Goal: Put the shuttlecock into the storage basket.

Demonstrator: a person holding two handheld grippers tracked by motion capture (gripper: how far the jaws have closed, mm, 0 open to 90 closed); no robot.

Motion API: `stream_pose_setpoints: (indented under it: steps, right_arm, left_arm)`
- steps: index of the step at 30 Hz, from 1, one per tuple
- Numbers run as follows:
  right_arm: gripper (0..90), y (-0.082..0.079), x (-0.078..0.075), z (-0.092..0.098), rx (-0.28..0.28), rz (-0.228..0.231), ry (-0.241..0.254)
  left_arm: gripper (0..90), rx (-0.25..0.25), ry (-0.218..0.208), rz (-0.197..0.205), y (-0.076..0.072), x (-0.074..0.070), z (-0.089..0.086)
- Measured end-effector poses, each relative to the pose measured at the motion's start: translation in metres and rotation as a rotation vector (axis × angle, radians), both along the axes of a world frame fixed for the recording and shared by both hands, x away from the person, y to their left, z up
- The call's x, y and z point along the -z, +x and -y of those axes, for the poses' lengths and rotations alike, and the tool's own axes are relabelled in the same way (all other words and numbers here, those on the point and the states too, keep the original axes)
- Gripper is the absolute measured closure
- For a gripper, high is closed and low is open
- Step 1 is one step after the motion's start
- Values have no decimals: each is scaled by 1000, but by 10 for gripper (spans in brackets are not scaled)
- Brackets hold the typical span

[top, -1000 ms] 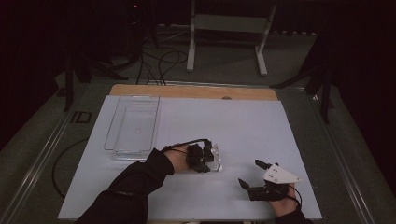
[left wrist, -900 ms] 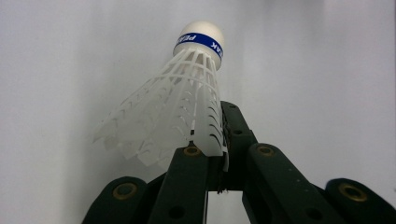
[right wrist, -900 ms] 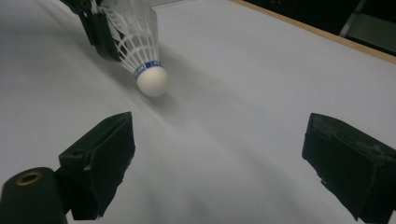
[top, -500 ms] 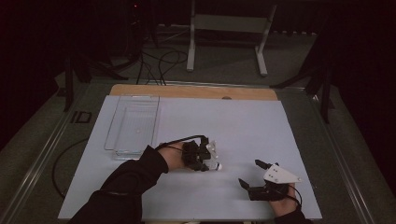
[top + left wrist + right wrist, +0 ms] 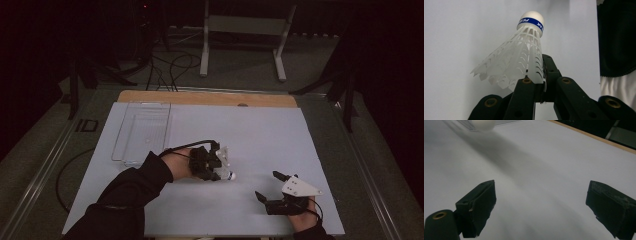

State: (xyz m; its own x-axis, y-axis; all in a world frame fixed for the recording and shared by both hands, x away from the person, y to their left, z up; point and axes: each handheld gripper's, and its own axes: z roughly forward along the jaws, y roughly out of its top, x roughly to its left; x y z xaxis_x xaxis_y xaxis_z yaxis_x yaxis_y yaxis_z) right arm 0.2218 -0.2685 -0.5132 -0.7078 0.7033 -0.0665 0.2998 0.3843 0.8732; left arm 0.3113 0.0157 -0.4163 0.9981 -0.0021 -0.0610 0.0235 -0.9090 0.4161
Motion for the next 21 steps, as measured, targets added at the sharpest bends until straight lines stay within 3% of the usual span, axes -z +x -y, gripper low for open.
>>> stream_pose_setpoints:
  steps: [21]
  right_arm:
    - [92,0,1,-1,0,-3,-1]
  left_arm:
    - [899,-33,-16,37,5,-30,-25]
